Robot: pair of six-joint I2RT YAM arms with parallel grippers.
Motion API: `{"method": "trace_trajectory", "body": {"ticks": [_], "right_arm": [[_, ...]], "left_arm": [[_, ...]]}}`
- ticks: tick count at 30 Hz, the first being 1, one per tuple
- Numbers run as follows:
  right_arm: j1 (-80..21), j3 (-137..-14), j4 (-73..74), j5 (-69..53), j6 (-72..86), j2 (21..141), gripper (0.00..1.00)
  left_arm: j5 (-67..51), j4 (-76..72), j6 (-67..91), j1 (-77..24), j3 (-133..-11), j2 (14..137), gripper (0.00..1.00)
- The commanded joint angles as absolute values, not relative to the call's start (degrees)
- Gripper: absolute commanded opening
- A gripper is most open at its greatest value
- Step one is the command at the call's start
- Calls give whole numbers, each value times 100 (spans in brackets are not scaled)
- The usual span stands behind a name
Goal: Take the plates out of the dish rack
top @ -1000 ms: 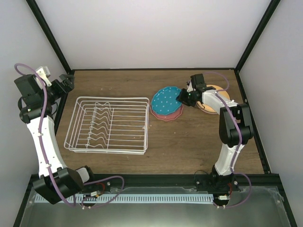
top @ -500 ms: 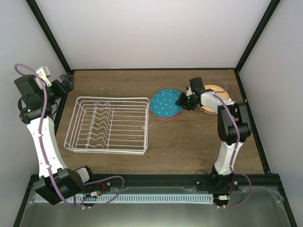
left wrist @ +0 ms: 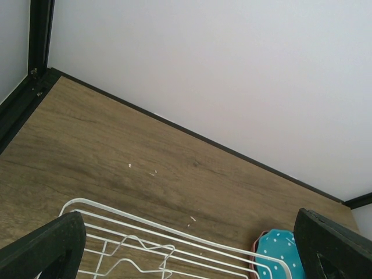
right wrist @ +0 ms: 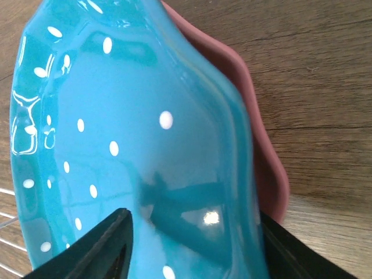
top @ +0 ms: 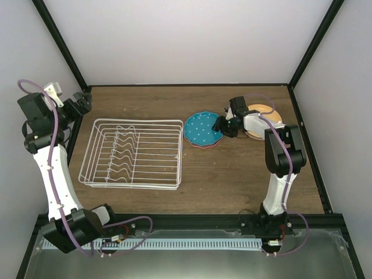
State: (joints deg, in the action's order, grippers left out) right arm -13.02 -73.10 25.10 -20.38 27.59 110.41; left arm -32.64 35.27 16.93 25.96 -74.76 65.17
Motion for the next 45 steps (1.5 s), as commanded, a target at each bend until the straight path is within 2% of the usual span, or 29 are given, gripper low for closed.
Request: {"method": "trace_trajectory", "body": {"ticks": [1, 12, 14, 15, 16, 34, 41, 45], "right_arm": [[-1265, -7087, 3435, -1316, 2537, 11376, 57], [-1260, -7407, 3686, -1039, 2572, 10906, 78], [-1261, -7516, 3728, -1063, 2595, 10890, 87], [-1261, -7555, 3748, -1069, 2601, 10875, 98], [-1258, -7592, 3759, -1065, 2615, 10860, 100], [-1266, -8387, 4144, -998, 2545, 10680, 100], [-1261, -8350, 4087, -1001, 2544, 10582, 100], [-1263, -8027, 3639, -1034, 2522, 10054, 100]], "left_arm": [[-3361, 3494, 1714, 2615, -7383, 6383, 100], [-3434, 3383, 1806, 2611, -7306, 6390, 100], [-3432, 3373, 1815, 2612, -7304, 6393, 100], [-3440, 3368, 1817, 2611, -7304, 6398, 100], [-3439, 3360, 1811, 2610, -7304, 6398, 100], [-3462, 3247, 1809, 2611, -7295, 6551, 100], [-3458, 3239, 1804, 2615, -7286, 6576, 100], [-3747, 3307, 1627, 2592, -7313, 6619, 100]]}}
